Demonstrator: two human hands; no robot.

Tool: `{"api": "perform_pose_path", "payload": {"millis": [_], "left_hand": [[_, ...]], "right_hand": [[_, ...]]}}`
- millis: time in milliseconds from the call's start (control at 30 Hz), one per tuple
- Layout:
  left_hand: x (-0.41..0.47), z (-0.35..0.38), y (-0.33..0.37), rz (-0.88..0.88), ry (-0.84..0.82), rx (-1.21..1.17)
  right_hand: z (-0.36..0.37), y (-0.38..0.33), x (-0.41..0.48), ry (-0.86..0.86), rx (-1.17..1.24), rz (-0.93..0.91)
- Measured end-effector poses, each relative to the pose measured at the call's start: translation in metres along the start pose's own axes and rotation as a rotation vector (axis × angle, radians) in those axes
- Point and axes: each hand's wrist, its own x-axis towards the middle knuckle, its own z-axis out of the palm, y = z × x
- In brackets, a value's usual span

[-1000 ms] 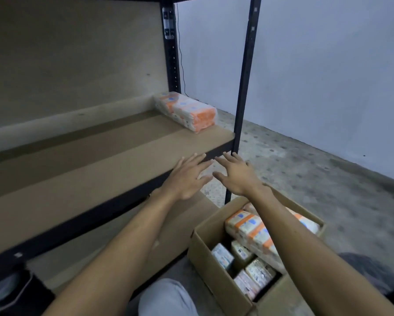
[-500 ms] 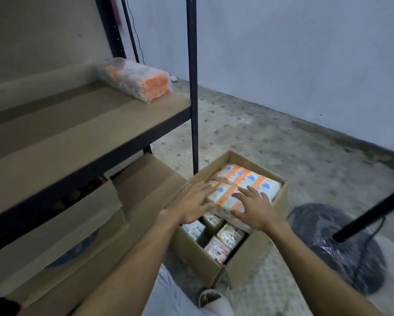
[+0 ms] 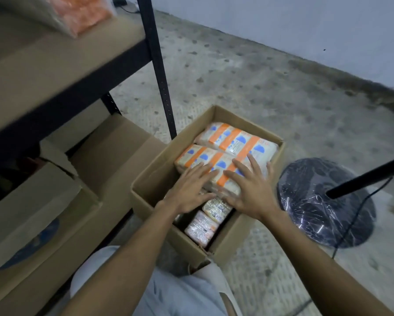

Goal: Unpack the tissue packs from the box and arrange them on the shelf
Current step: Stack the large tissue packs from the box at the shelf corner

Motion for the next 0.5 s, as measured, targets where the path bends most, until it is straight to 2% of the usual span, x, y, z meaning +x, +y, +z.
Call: {"api": "perform_pose_path", "payload": {"millis": [167, 300, 500], "left_hand": [[0.014, 0.017, -0.012, 0.043, 0.008, 0.014], [0.017, 0.034, -0.015, 0.052, 0.076, 0.031], [0.020, 0.037, -0.013, 0.034, 0.152, -0.031]], "right_hand": [[0.015, 0.008, 0.007, -0.006, 0.091, 0.045], [0.019, 0.010, 0.009, 0.011, 0.129, 0.059], [0.016, 0.008, 0.012, 0.124, 0.180, 0.027]]}}
